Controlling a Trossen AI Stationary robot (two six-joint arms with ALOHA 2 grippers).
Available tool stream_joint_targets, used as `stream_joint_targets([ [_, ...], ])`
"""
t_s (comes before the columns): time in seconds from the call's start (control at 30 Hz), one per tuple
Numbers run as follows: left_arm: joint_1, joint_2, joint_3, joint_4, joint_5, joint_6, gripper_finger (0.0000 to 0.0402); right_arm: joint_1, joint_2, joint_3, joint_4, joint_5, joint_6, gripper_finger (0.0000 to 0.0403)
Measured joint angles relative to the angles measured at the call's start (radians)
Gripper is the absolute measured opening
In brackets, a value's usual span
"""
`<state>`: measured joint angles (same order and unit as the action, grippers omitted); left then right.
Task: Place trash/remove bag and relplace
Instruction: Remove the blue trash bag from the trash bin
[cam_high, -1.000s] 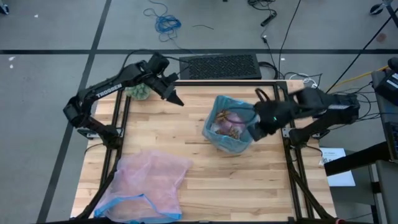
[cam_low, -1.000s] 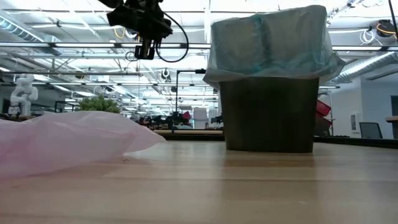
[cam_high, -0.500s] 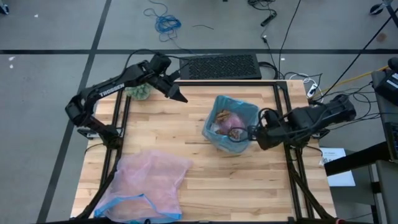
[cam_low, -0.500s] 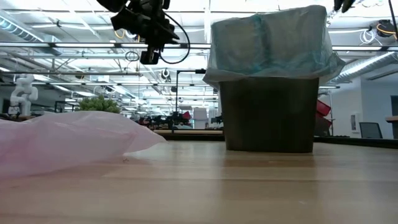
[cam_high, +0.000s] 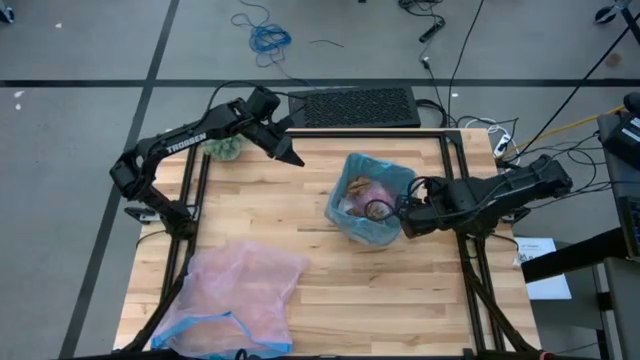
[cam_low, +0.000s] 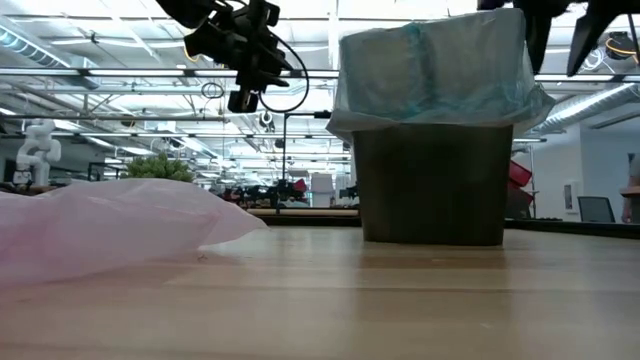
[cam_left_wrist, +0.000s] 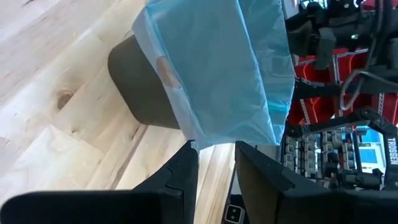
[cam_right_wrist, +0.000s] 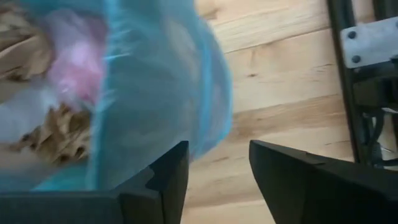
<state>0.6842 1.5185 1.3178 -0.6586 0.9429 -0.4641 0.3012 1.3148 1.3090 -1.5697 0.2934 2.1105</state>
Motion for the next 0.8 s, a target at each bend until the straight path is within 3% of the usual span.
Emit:
stream_joint_targets([
  [0.17,0.0,0.0,0.0,0.0,0.0,0.001,0.0103,-0.001,0.0,-0.074,0.055,0.046,0.039,0.0119],
  [0.4,0.0,0.0,0.0,0.0,-0.013,0.008,0.0103,-0.001,-0.002,-0.172,0.164,0.079,0.062,0.0011],
  [0.57,0.0,0.0,0.0,0.0,-0.013,0.006,0.0103,0.001,-0.001,-0.158,0.188,0.07,0.053,0.0002],
  [0.8,0.0,0.0,0.0,0.0,-0.013,0.007,0.0102,0.023,-0.003,0.054,0.098,0.149,0.019,0.0],
])
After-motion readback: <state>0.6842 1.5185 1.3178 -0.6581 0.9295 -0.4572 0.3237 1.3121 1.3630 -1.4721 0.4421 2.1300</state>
